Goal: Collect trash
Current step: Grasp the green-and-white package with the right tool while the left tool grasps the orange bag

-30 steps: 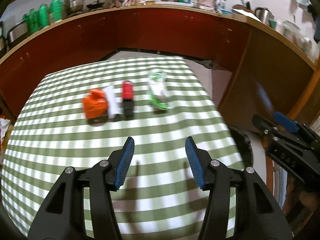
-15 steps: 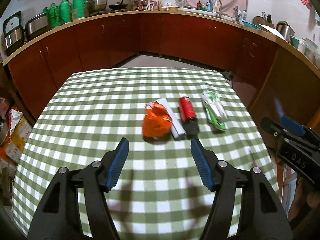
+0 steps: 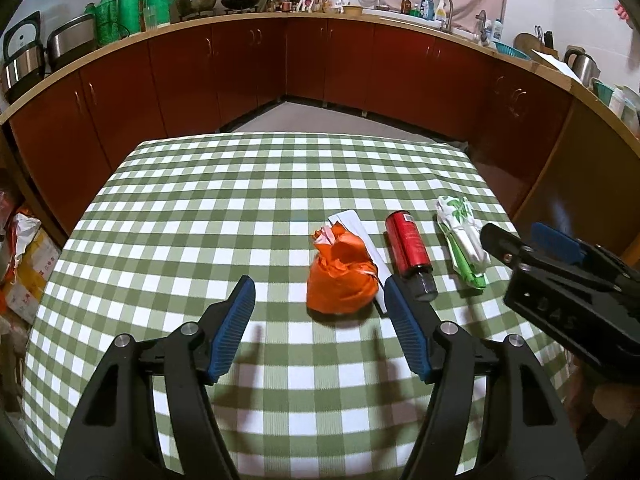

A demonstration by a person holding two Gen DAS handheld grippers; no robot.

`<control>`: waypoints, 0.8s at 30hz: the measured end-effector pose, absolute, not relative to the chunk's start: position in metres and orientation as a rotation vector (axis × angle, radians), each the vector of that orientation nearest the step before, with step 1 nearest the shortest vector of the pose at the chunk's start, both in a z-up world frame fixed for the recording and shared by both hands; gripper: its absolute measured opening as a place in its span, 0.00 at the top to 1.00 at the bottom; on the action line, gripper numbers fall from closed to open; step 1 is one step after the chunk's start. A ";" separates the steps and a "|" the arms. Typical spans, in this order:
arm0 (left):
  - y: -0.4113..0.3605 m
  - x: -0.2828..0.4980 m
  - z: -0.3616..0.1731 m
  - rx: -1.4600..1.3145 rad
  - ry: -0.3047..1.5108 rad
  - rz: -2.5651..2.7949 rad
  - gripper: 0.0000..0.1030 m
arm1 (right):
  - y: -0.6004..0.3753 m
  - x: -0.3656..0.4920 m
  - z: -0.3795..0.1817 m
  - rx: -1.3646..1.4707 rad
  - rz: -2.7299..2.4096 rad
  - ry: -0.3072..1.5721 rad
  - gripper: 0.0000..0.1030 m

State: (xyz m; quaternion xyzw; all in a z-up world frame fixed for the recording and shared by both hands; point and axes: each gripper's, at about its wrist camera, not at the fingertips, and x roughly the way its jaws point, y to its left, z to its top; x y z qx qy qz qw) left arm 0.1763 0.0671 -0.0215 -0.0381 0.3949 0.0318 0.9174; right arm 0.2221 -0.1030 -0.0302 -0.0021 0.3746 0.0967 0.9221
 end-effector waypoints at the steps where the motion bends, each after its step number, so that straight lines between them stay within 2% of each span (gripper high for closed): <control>1: 0.067 0.178 -0.023 -0.079 0.816 0.063 0.34 | -0.101 0.225 -0.031 -0.006 0.202 0.775 0.38; 11: 0.077 0.196 -0.037 -0.124 0.861 0.045 0.32 | -0.086 0.237 -0.043 -0.034 0.214 0.830 0.38; 13: 0.080 0.198 -0.040 -0.130 0.866 0.044 0.35 | -0.084 0.237 -0.046 -0.033 0.221 0.838 0.39; 15: 0.084 0.199 -0.043 -0.145 0.874 0.036 0.49 | -0.083 0.237 -0.049 -0.035 0.229 0.848 0.45; 18: 0.087 0.200 -0.047 -0.168 0.889 0.017 0.59 | -0.083 0.238 -0.050 -0.029 0.238 0.857 0.54; 20: 0.087 0.199 -0.048 -0.160 0.881 0.014 0.59 | -0.084 0.237 -0.049 -0.030 0.243 0.854 0.61; 21: 0.088 0.200 -0.050 -0.162 0.880 0.013 0.59 | -0.082 0.237 -0.050 -0.030 0.248 0.858 0.67; 24: 0.089 0.201 -0.051 -0.171 0.874 0.003 0.60 | -0.079 0.236 -0.051 -0.032 0.255 0.859 0.68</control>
